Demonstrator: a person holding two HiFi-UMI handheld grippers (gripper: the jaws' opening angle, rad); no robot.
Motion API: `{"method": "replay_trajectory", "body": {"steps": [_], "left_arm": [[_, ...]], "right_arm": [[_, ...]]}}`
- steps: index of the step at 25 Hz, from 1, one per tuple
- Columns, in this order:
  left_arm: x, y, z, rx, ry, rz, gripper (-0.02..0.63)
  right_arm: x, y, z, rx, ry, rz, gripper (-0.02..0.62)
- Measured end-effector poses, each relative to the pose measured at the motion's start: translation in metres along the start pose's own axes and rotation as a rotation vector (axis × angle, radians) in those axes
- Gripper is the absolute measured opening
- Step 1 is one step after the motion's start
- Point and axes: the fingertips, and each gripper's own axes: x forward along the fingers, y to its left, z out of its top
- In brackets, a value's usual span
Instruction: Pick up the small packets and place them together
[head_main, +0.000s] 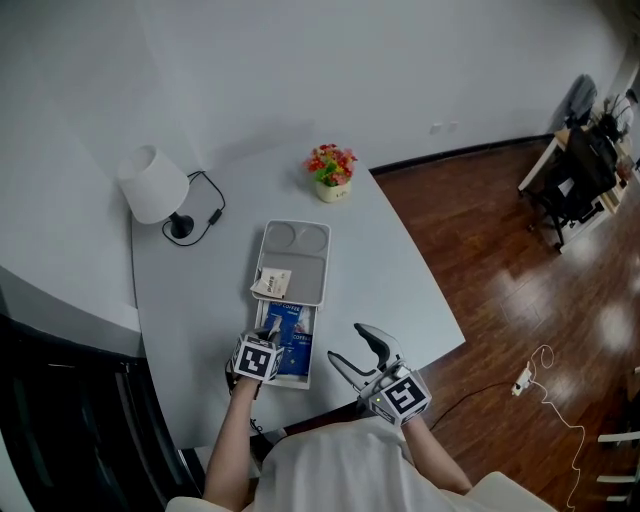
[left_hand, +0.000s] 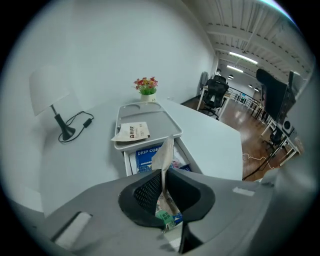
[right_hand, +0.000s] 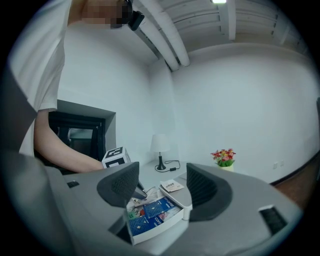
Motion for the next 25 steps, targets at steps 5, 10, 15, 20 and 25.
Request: {"method": "replay_trajectory", "body": {"steps": [5,10,15,20,25], "left_arm": [[-0.029,-0.013,0.003,-0.069,-0.082,-0.007,0.035],[-0.039,-0.017,0.011,-0.061,-0.115,-0.001,0.035],[-0.039,-0.01,0.029,-0.029,-0.12,0.023,0.035],[-0.033,0.004,0.063,-0.001,-0.134,0.057,0.035],[-0.021,0.016,0.108,0.041,-0.145,0.094,0.035]], "right_arm": [[0.0,0.006,0.0,-0.004,-0.005,0.019,0.288],[-0.003,0.005,-0.003,0.0,-0.004,0.02,0.288],[-0.009,-0.002,-0.005,0.007,-0.002,0.014,0.288],[-0.014,-0.014,-0.001,0.017,-0.008,-0.007,0.288],[-0.018,-0.027,0.003,0.015,-0.013,-0.03,0.288]]}}
